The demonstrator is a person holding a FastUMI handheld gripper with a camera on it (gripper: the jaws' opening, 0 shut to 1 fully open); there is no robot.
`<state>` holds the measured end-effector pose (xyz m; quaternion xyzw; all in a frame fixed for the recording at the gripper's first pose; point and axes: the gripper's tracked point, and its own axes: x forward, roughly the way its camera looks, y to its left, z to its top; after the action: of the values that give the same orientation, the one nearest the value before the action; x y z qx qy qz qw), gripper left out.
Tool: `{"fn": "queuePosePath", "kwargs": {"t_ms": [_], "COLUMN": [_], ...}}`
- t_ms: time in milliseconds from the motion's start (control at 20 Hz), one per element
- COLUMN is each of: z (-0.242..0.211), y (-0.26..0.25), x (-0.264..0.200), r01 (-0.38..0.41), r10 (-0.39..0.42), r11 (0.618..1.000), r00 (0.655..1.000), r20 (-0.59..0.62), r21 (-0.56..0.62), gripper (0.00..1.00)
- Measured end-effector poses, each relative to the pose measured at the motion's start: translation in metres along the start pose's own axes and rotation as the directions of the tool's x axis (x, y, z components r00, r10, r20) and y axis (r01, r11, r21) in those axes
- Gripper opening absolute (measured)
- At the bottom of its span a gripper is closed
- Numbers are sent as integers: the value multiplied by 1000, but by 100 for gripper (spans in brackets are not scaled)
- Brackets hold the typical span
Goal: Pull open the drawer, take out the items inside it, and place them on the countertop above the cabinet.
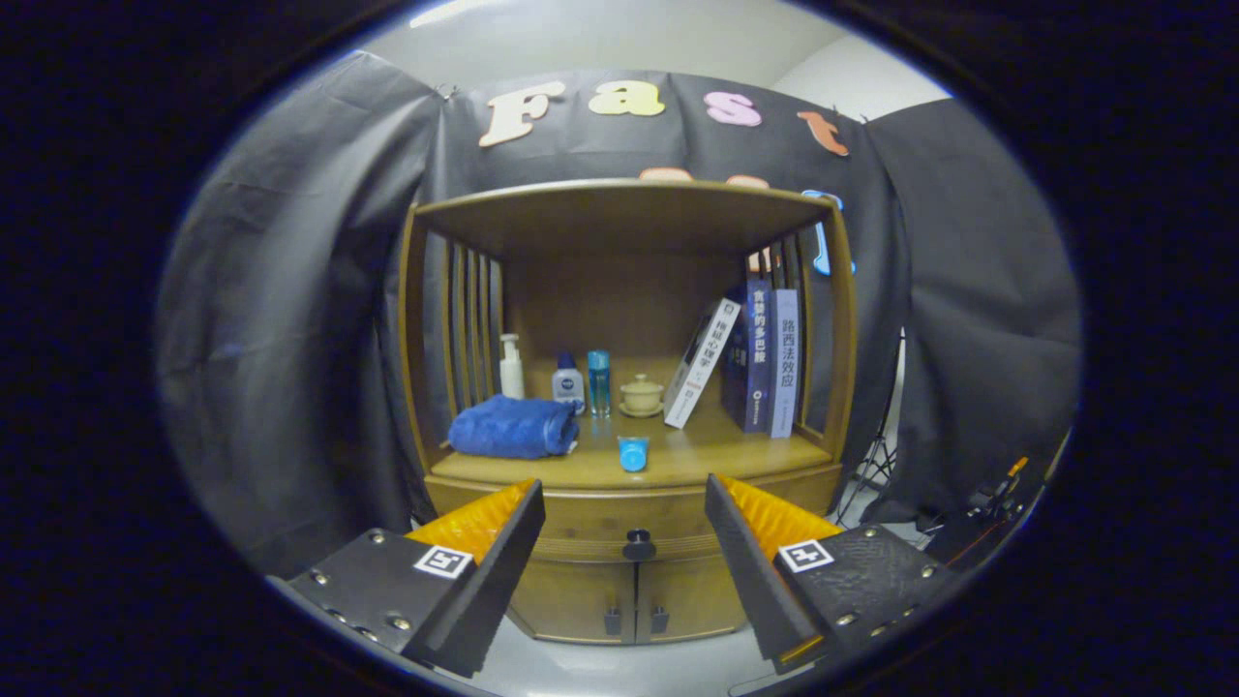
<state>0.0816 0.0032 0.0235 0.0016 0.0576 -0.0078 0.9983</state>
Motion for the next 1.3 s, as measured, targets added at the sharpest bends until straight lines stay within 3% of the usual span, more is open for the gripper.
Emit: {"fn": "queuePosePath", "kwargs": {"t_ms": [550,800,1300], "z": [63,93,72], "y": [-7,-4,25], "x": [-82,-104,-108], "r01": [-47,-24,-88], "r10": [50,46,104], "r11": [998,994,991], "r00": [990,975,978], "r20": [135,216,178], "r21": [-29,-106,-100], "gripper": [99,99,99]}}
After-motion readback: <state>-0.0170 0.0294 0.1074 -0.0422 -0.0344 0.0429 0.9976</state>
